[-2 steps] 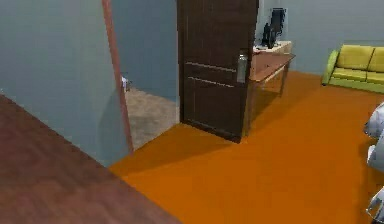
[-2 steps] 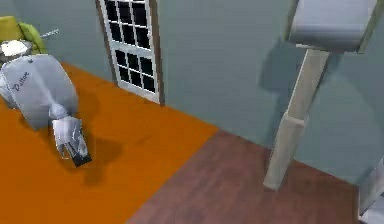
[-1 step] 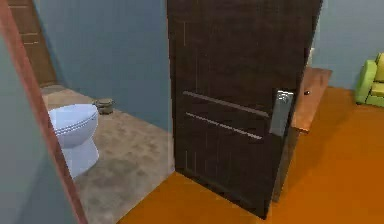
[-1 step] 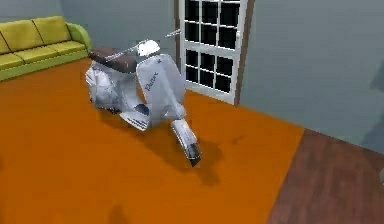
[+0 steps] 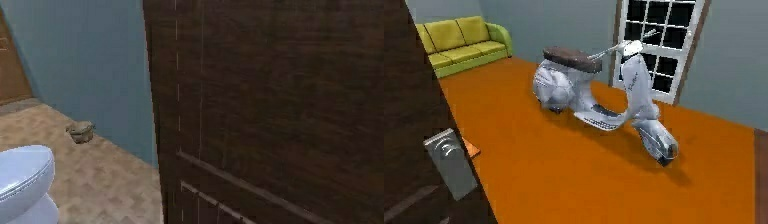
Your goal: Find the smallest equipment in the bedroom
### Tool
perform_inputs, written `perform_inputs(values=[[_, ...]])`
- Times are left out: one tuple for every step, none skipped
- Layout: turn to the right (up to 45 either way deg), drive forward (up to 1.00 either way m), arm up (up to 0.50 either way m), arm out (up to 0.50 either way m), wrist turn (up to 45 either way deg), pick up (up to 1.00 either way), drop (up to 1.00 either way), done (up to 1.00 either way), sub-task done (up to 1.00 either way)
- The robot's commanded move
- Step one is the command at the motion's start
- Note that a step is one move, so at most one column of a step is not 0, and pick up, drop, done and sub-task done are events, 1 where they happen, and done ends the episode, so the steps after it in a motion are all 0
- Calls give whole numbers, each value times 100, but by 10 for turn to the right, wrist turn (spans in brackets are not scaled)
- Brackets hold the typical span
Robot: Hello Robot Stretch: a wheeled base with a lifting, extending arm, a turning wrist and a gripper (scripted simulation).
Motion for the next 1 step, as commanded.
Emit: perform_inputs(values=[[-270, 0, 0, 0, 0, 0, 0, 0, 0]])
